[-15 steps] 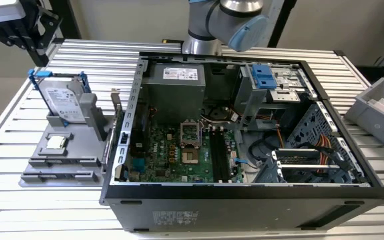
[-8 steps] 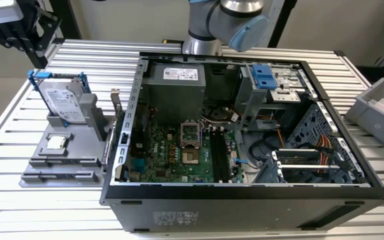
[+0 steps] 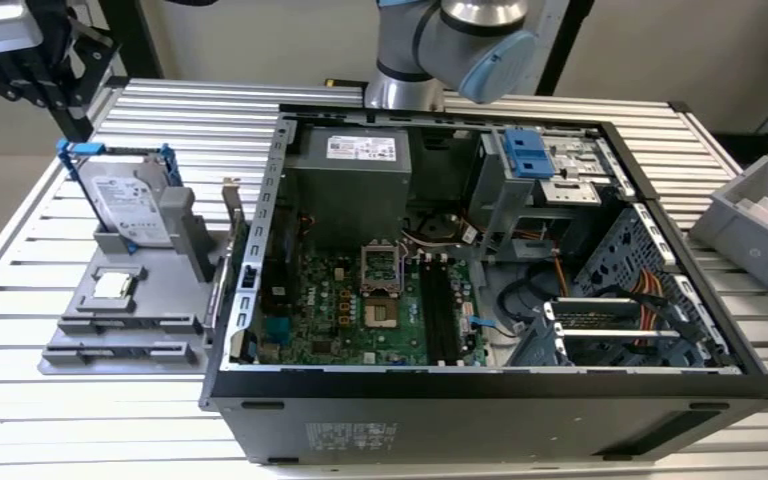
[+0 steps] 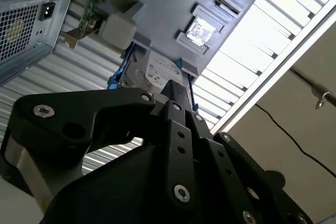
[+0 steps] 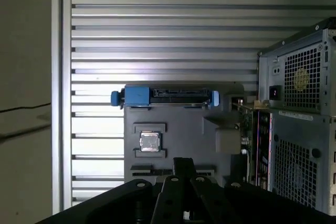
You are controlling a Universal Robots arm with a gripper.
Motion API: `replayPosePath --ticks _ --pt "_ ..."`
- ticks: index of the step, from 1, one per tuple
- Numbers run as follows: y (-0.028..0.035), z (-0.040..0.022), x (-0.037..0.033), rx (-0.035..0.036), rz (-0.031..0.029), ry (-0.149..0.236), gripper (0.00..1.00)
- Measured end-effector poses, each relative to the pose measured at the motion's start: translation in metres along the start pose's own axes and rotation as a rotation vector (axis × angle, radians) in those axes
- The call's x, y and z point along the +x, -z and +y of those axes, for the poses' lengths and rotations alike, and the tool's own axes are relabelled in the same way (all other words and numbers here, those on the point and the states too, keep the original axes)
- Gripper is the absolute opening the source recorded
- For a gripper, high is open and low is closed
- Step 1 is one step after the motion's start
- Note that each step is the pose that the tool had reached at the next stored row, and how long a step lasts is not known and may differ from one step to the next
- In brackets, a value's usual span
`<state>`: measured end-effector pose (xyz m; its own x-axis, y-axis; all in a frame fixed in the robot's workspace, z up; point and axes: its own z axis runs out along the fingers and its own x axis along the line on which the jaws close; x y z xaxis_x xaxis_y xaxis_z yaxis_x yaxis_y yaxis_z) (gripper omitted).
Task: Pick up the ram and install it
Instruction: 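Reach for the ram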
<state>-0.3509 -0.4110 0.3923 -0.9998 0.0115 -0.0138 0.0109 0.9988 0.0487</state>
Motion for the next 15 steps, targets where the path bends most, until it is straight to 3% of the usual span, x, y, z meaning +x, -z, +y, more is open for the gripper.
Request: replayPosePath --ticks 15 --pt "0.0006 -0.0092 0.0001 0.0 0.0013 0.017 0.0"
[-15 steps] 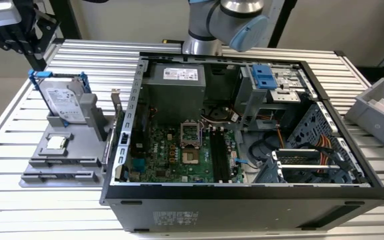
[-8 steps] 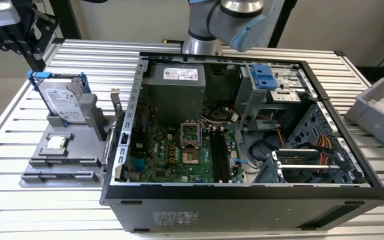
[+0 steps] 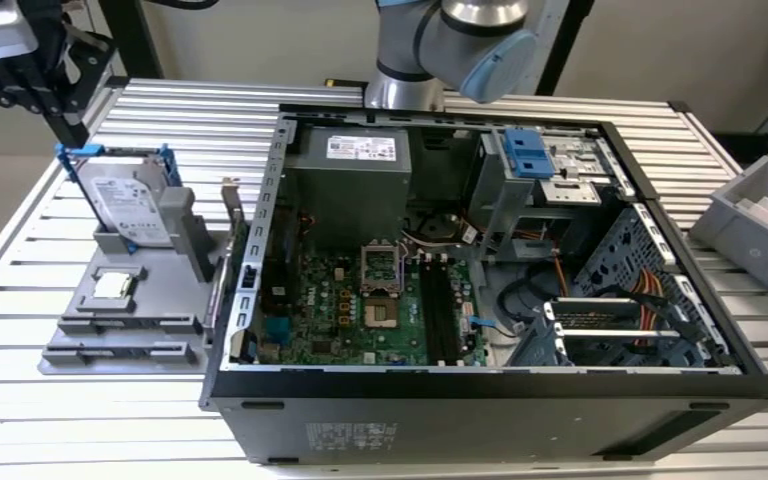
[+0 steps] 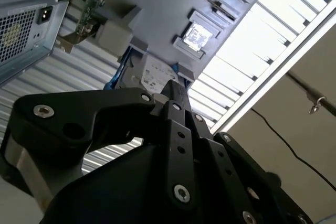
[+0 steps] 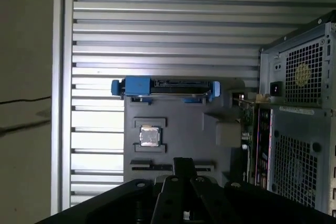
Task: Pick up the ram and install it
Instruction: 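Reach for the ram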
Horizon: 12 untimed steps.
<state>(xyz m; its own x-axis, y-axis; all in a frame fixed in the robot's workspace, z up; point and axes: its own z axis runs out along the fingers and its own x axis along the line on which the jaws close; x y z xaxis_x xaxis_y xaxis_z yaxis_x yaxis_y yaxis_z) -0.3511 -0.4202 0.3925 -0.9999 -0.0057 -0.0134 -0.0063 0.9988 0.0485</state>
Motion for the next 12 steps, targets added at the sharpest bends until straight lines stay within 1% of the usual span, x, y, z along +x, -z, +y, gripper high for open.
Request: replayPosePath --ticks 9,12 --pt "0.0004 -0.009 0.0007 0.0 0.0001 0.003 0.0" --pt "0.0007 -0.0137 0.0009 0.0 0.0002 0.003 0.0"
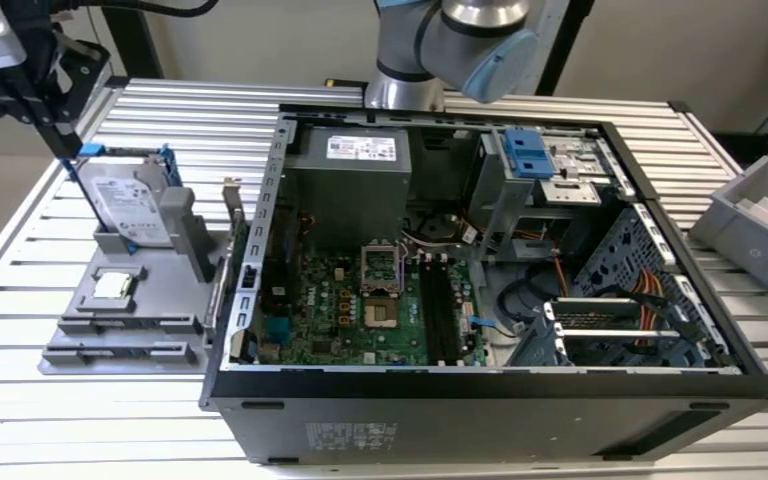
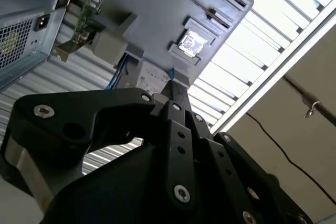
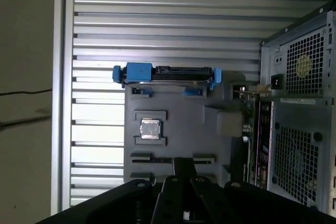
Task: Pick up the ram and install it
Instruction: 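Reach for the ram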
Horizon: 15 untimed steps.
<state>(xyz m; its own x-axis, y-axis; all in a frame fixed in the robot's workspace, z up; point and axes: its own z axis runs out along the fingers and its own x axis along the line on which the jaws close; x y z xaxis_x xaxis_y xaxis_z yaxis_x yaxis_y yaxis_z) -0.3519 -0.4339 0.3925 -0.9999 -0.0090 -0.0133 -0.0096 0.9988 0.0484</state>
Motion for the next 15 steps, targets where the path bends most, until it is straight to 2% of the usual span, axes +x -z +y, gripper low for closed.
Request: replayPosePath --ticks 15 --pt "0.0009 -0.0194 0.0009 -0.0002 -0.0003 -0.002 0.0"
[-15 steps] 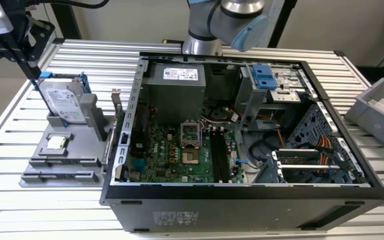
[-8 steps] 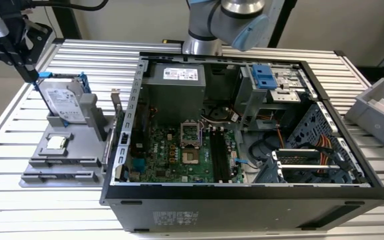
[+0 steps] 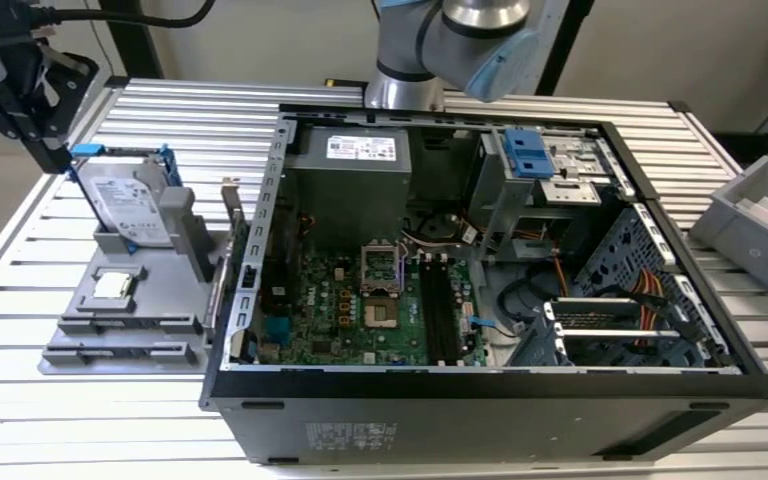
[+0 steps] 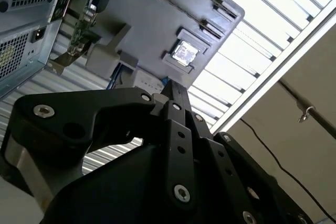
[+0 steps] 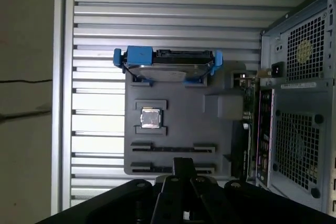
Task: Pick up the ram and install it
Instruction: 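Reach for the ram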
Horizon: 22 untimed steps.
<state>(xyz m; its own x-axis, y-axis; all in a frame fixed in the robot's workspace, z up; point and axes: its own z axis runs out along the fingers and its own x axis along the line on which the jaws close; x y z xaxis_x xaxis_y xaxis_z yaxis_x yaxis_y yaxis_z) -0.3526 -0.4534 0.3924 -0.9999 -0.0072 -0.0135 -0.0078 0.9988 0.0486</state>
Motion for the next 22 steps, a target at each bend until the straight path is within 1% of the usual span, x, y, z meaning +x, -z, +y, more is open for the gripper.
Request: replayPosePath --ticks 7,15,22 --pt "0.0006 -0.0112 0.0005 0.0 -0.0003 -0.006 0.0" --pt "0.0011 -0.0219 0.0009 0.0001 -0.0008 -0.019 0.0" --pt "0.0016 -0.031 0.0009 0.0002 -0.0006 -0.02 0.0"
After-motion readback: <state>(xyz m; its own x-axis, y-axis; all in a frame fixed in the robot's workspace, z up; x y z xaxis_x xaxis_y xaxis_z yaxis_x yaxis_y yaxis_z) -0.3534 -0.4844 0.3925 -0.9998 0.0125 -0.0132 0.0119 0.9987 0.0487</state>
